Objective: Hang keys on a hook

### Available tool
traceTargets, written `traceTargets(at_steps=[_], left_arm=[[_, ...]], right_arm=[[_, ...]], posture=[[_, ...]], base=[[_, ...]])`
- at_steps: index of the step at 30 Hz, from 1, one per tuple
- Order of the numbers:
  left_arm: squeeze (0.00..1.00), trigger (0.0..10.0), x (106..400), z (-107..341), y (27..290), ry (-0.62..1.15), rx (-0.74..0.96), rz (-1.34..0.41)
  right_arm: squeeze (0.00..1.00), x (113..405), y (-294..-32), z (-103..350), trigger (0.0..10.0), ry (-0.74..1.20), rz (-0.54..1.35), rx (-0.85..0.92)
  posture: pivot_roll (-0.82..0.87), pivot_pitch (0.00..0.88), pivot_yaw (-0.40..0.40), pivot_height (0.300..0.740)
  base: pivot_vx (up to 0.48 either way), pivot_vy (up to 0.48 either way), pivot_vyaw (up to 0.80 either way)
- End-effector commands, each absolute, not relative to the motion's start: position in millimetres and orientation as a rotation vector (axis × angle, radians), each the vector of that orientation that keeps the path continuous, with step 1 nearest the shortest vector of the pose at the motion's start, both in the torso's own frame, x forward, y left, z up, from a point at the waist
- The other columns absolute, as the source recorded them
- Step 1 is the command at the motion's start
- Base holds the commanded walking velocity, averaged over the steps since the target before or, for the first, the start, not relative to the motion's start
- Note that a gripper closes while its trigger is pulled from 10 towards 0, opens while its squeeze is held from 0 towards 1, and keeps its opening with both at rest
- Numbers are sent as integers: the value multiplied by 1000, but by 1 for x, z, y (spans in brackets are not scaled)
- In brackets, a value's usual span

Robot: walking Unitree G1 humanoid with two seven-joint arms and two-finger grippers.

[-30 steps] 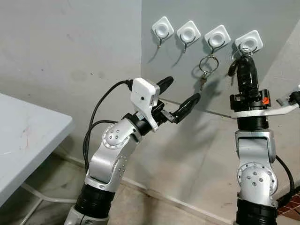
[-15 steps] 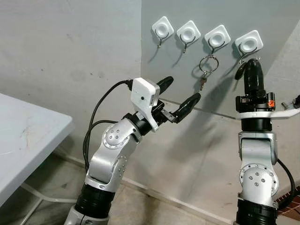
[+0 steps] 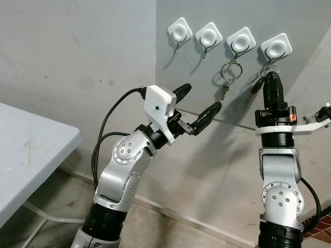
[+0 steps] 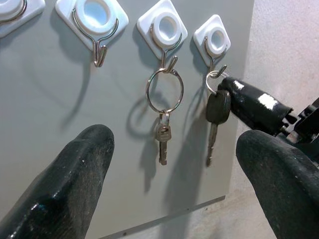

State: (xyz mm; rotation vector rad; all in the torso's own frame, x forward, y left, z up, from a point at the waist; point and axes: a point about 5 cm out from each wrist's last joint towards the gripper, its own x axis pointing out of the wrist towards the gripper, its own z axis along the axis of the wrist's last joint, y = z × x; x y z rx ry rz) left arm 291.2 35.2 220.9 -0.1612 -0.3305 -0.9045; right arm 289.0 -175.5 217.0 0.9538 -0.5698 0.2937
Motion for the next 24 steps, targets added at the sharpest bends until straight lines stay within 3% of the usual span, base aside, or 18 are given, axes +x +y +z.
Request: traceTargets(at_steps=[1,17,24], left_arm=[[0,10000,289,227,35,-350,-164,-906],[0,10000,296,217,44,-319,-166,-829],[0,10000,309,169,65,-174,-178,-657]], right_arm=[[1000,288,-176,214,10000,-561,284,975],[1000,283,-169,181,10000,-442,254,862],[1000,277,-171,132,10000,-279,169,658]], posture=[[-12,27,-25,740],[-5,34,-33,740],[-9,30,-30,740]], base=[[0,0,0],[0,0,0],[0,0,0]])
